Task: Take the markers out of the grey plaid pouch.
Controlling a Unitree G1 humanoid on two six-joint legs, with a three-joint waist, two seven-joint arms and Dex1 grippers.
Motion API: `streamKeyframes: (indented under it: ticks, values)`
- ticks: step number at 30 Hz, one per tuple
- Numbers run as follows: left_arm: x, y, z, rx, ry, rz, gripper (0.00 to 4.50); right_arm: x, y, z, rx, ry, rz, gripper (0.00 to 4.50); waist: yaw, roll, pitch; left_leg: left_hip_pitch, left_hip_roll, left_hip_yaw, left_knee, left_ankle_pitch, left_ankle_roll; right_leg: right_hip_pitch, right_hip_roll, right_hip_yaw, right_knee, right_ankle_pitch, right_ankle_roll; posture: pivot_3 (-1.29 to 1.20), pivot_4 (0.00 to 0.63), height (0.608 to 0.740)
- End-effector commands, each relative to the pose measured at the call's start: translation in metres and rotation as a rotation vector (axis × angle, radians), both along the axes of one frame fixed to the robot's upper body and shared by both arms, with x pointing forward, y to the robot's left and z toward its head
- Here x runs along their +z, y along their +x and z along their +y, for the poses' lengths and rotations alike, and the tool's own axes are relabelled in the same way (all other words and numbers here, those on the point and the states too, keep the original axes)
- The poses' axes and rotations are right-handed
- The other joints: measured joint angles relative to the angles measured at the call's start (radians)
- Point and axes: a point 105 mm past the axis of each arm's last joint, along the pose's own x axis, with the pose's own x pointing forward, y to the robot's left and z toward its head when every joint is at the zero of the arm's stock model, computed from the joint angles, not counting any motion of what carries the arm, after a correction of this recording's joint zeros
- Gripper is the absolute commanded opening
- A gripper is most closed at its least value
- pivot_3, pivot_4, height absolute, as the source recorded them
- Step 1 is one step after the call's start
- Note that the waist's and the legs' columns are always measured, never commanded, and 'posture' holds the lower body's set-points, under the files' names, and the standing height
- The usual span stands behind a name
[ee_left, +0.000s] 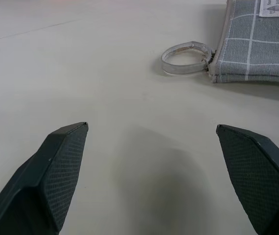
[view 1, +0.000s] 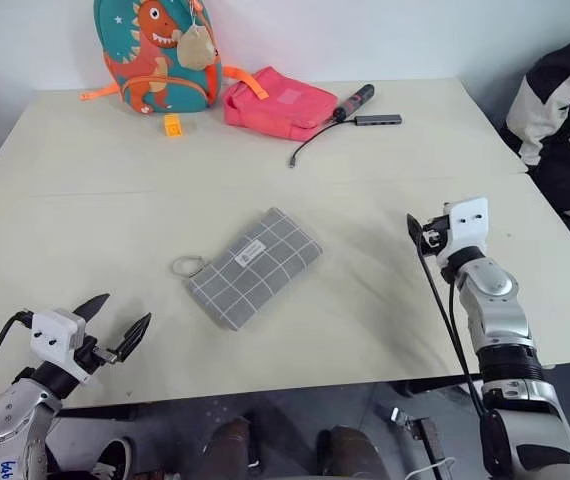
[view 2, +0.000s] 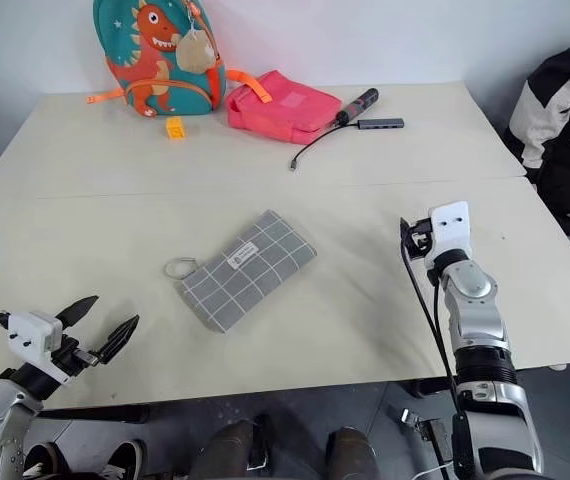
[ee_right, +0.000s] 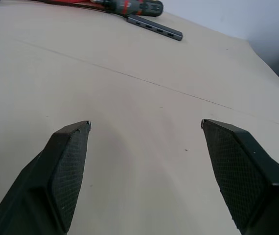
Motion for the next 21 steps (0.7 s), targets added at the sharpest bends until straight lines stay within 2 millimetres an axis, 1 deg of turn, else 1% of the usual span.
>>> streamKeyframes:
  ticks: [1, 4, 6, 7, 8, 9, 10, 11, 13, 14, 16, 18, 21]
  values:
    - [0.006, -0.002, -0.004, -0.023, 0.015, -0.01, 4.46, 0.017, -0.003, 0.0, 0.011, -0.018, -0.06, 3.8, 0.0, 0.0, 0.0, 0.0, 0.0, 0.0, 0.0, 0.0, 0.0, 0.0, 0.0, 0.0, 0.0, 0.0, 0.0, 0.0, 0.15, 0.74]
    - [0.003, -0.004, -0.009, -0.017, -0.017, 0.043, 4.46, 0.024, -0.003, 0.009, 0.058, -0.068, -0.072, 3.8, 0.0, 0.0, 0.0, 0.0, 0.0, 0.0, 0.0, 0.0, 0.0, 0.0, 0.0, 0.0, 0.0, 0.0, 0.0, 0.0, 0.15, 0.74]
    - [0.0, -0.007, -0.016, -0.037, -0.106, 0.12, 4.46, 0.028, -0.006, 0.026, 0.157, -0.085, -0.063, 3.8, 0.0, 0.0, 0.0, 0.0, 0.0, 0.0, 0.0, 0.0, 0.0, 0.0, 0.0, 0.0, 0.0, 0.0, 0.0, 0.0, 0.15, 0.74]
    - [0.002, -0.009, -0.021, -0.059, -0.157, 0.135, 4.46, 0.031, -0.009, 0.039, 0.225, -0.096, -0.064, 3.8, -0.001, 0.0, 0.0, 0.0, 0.0, 0.0, 0.0, 0.0, 0.0, 0.0, 0.0, 0.001, 0.0, 0.0, 0.0, 0.0, 0.15, 0.74]
    - [0.011, -0.009, -0.026, -0.069, -0.235, 0.12, 4.46, 0.037, -0.018, 0.062, 0.356, -0.12, -0.08, 3.8, -0.001, 0.0, 0.0, 0.0, 0.0, 0.0, 0.0, 0.0, 0.0, 0.0, 0.0, 0.001, 0.0, 0.0, 0.0, 0.0, 0.15, 0.74]
    - [0.021, -0.007, -0.028, -0.063, -0.335, 0.091, 4.46, 0.041, -0.03, 0.088, 0.504, -0.156, -0.086, 3.8, 0.0, 0.0, 0.0, 0.0, 0.0, 0.0, 0.0, 0.0, 0.0, 0.0, 0.0, 0.001, 0.0, 0.0, 0.0, 0.0, 0.15, 0.74]
    - [0.031, -0.008, -0.033, -0.084, -0.426, 0.076, 4.46, 0.042, -0.044, 0.11, 0.634, -0.193, -0.086, 3.8, 0.0, 0.0, 0.0, 0.0, 0.001, -0.001, 0.0, 0.0, 0.0, 0.0, 0.0, 0.001, 0.0, 0.0, 0.0, 0.0, 0.15, 0.74]
    - [0.037, -0.009, -0.036, -0.099, -0.482, 0.072, 4.46, 0.043, -0.053, 0.121, 0.711, -0.215, -0.081, 3.8, 0.0, 0.0, 0.0, 0.0, 0.001, -0.002, 0.0, 0.0, 0.0, 0.0, 0.0, 0.001, 0.0, 0.0, 0.0, 0.0, 0.15, 0.74]
    - [0.041, -0.01, -0.041, -0.104, -0.59, 0.098, 4.5, 0.039, -0.059, 0.133, 0.764, -0.255, -0.056, 3.42, 0.0, 0.0, 0.0, 0.0, 0.002, -0.003, 0.0, 0.0, 0.0, 0.001, 0.0, 0.0, 0.0, 0.0, -0.001, 0.0, 0.15, 0.74]
    - [0.039, -0.011, -0.044, -0.106, -0.607, 0.118, 4.5, 0.036, -0.06, 0.141, 0.776, -0.306, -0.058, 3.26, 0.0, 0.0, 0.0, 0.001, 0.002, -0.003, 0.0, 0.0, -0.001, 0.001, 0.0, 0.0, 0.0, 0.0, -0.001, 0.0, 0.15, 0.74]
    - [0.034, -0.012, -0.048, -0.106, -0.643, 0.177, 4.5, 0.032, -0.057, 0.153, 0.772, -0.379, -0.074, 2.62, 0.001, 0.0, 0.0, 0.001, 0.001, -0.003, 0.0, 0.0, 0.0, 0.002, 0.0, 0.0, -0.001, 0.0, -0.001, 0.0, 0.15, 0.74]
    - [0.033, -0.011, -0.048, -0.09, -0.65, 0.187, 4.5, 0.03, -0.053, 0.16, 0.756, -0.386, -0.082, 1.91, 0.003, 0.0, 0.0, 0.001, 0.0, -0.002, 0.0, 0.0, 0.0, 0.002, 0.0, 0.0, 0.0, 0.0, -0.001, 0.0, 0.15, 0.74]
    - [0.024, -0.013, -0.053, -0.077, -0.698, 0.258, 4.5, 0.031, -0.039, 0.169, 0.686, -0.458, -0.131, 0.84, 0.002, 0.0, 0.0, 0.001, 0.0, -0.002, 0.001, 0.0, -0.001, 0.002, 0.001, 0.0, 0.0, 0.0, -0.001, 0.0, 0.15, 0.74]
